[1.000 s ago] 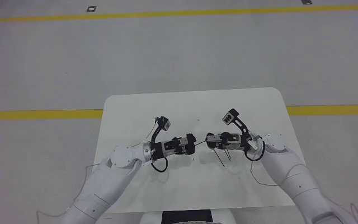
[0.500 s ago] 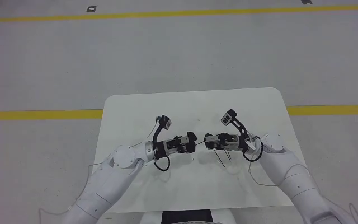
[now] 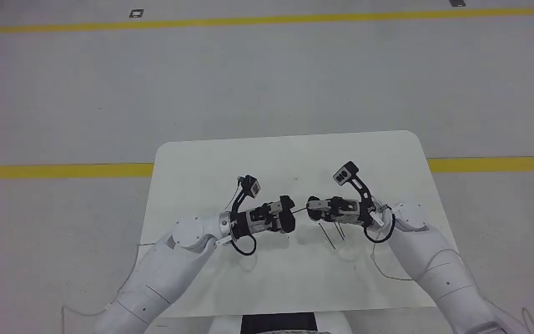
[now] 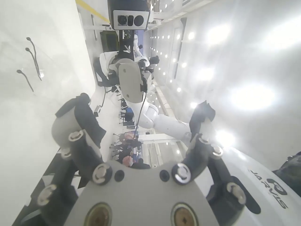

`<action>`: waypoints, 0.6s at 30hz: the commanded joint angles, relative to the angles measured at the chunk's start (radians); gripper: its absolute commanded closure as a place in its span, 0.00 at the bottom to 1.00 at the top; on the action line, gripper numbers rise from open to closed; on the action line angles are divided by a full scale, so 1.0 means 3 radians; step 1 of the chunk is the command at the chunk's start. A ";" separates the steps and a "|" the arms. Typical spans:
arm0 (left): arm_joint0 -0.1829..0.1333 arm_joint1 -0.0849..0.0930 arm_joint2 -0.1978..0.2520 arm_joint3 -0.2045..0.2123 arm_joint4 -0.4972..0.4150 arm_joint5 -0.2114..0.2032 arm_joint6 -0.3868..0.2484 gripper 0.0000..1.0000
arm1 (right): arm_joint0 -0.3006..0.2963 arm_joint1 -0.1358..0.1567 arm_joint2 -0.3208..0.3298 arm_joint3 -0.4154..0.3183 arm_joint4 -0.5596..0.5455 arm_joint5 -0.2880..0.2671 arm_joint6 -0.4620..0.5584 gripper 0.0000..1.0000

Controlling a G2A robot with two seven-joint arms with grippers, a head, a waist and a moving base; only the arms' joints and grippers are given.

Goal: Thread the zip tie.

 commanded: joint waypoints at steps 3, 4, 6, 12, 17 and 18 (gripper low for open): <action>0.0003 -0.0001 0.0001 -0.0003 0.0000 0.0004 0.0016 0.00 | 0.0000 0.0000 0.0000 0.0000 0.0000 0.0000 -0.0001 1.00; 0.0012 -0.0003 0.0013 -0.0020 -0.0006 0.0014 0.0060 0.00 | -0.0014 -0.0002 -0.0003 -0.0028 -0.0022 0.0007 -0.0071 1.00; 0.0023 -0.0007 0.0028 -0.0047 -0.0061 0.0017 0.0081 0.00 | -0.0045 0.0000 0.0004 -0.0081 -0.0077 -0.0002 -0.0138 1.00; 0.0021 -0.0010 0.0047 -0.0034 -0.0236 -0.0039 0.0002 0.00 | -0.0114 0.0003 0.0068 -0.0154 -0.0108 -0.0002 -0.0105 1.00; 0.0008 -0.0007 0.0050 0.0000 -0.0317 -0.0068 -0.0060 0.02 | -0.0130 0.0001 0.0105 -0.0175 -0.0221 -0.0002 -0.0146 1.00; 0.0008 -0.0006 0.0050 0.0003 -0.0321 -0.0071 -0.0065 0.06 | -0.0132 0.0000 0.0110 -0.0178 -0.0246 -0.0002 -0.0155 1.00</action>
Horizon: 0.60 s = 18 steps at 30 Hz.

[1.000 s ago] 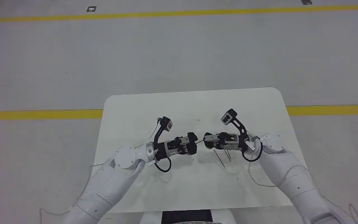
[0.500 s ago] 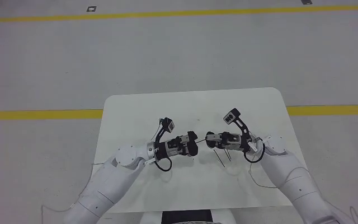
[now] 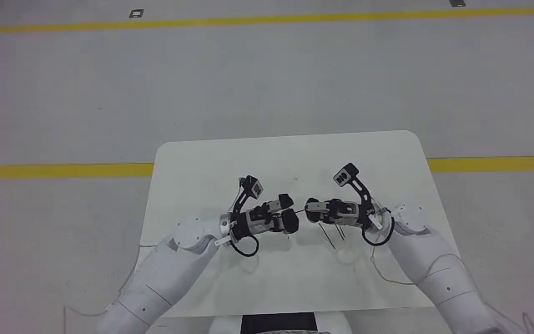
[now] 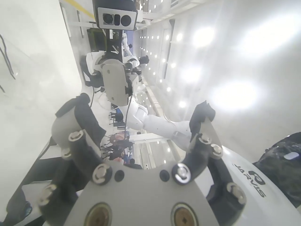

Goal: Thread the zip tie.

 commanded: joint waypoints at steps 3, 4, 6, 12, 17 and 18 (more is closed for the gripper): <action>0.0004 0.0006 -0.0002 0.0005 -0.0011 -0.0012 -0.0017 0.31 | -0.0009 0.0000 0.0016 -0.0011 -0.0110 0.0000 -0.0038 1.00; 0.0005 0.0008 -0.0003 0.0005 -0.0010 -0.0012 -0.0017 0.38 | -0.0011 0.0000 0.0019 -0.0011 -0.0129 0.0000 -0.0047 1.00; 0.0008 0.0012 -0.0003 0.0001 -0.0008 -0.0010 -0.0020 0.50 | -0.0015 0.0000 0.0019 -0.0012 -0.0174 0.0000 -0.0063 1.00; 0.0009 0.0020 0.0000 -0.0008 -0.0006 -0.0003 -0.0025 0.58 | -0.0010 -0.0002 -0.0005 -0.0009 -0.0278 0.0017 -0.0085 1.00; -0.0002 0.0023 0.0024 -0.0002 0.0011 0.0013 -0.0033 0.61 | -0.0006 -0.0003 -0.0006 0.0002 -0.0283 0.0015 -0.0085 1.00; -0.0007 0.0024 0.0033 0.0004 0.0025 0.0029 -0.0042 0.62 | -0.0006 -0.0004 -0.0006 0.0003 -0.0282 0.0011 -0.0083 1.00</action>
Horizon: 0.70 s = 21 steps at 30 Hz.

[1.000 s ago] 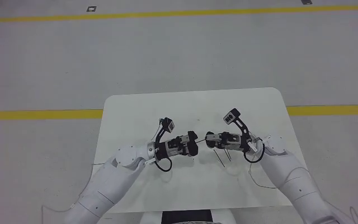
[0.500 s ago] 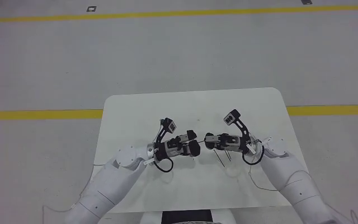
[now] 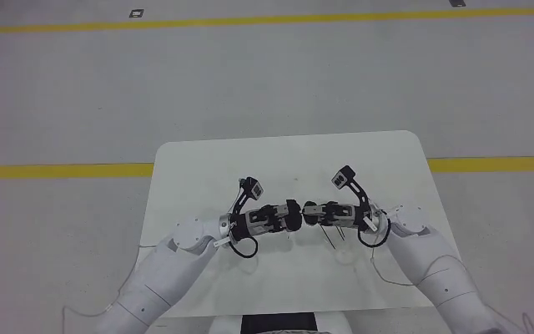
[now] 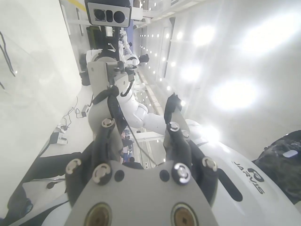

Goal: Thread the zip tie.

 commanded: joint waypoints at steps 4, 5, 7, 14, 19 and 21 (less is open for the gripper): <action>-0.0020 0.0005 0.0022 0.0022 0.0031 0.0052 -0.0007 0.67 | 0.0002 -0.0001 0.0007 -0.0001 0.0012 -0.0015 0.0020 1.00; -0.0023 0.0007 0.0020 0.0026 0.0042 0.0064 0.0002 0.67 | 0.0000 -0.0001 0.0010 -0.0006 0.0015 -0.0015 0.0031 1.00; -0.0022 0.0010 0.0019 0.0024 0.0042 0.0074 0.0011 0.68 | -0.0003 -0.0001 0.0017 -0.0011 0.0012 -0.0015 0.0040 1.00; -0.0019 0.0017 0.0030 0.0029 0.0039 0.0107 0.0051 0.81 | -0.0012 -0.0001 0.0022 -0.0024 -0.0038 -0.0015 0.0031 1.00; -0.0028 0.0019 0.0047 0.0042 0.0066 0.0128 0.0095 0.82 | -0.0015 -0.0001 0.0023 -0.0036 -0.0066 -0.0015 0.0018 1.00; -0.0029 0.0021 0.0050 0.0040 0.0073 0.0131 0.0105 0.82 | -0.0018 -0.0001 0.0025 -0.0044 -0.0078 -0.0015 0.0013 1.00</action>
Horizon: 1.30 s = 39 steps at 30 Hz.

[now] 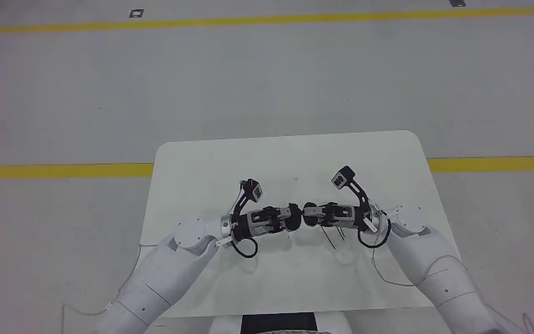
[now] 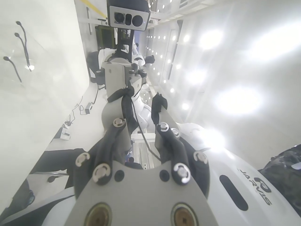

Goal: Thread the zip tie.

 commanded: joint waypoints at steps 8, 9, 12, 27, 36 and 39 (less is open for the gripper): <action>-0.0015 0.0006 0.0026 0.0004 0.0063 0.0024 0.0055 0.84 | -0.0026 -0.0002 0.0031 -0.0046 -0.0029 0.0000 -0.0027 1.00; -0.0016 0.0007 0.0029 0.0003 0.0067 0.0025 0.0062 0.84 | -0.0029 -0.0002 0.0035 -0.0049 -0.0034 0.0000 -0.0030 1.00; -0.0017 0.0009 0.0035 0.0001 0.0080 0.0026 0.0080 0.85 | -0.0038 -0.0001 0.0044 -0.0059 -0.0060 0.0000 -0.0046 1.00; -0.0034 0.0018 0.0063 0.0023 0.0095 0.0045 0.0111 0.90 | -0.0045 -0.0008 0.0043 -0.0077 -0.0099 0.0000 -0.0062 1.00; -0.0039 0.0023 0.0074 0.0032 0.0094 0.0044 0.0135 0.94 | -0.0049 -0.0012 0.0050 -0.0079 -0.0110 0.0000 -0.0052 1.00; -0.0039 0.0025 0.0077 0.0032 0.0092 0.0045 0.0143 0.95 | -0.0050 -0.0013 0.0053 -0.0080 -0.0111 0.0000 -0.0043 1.00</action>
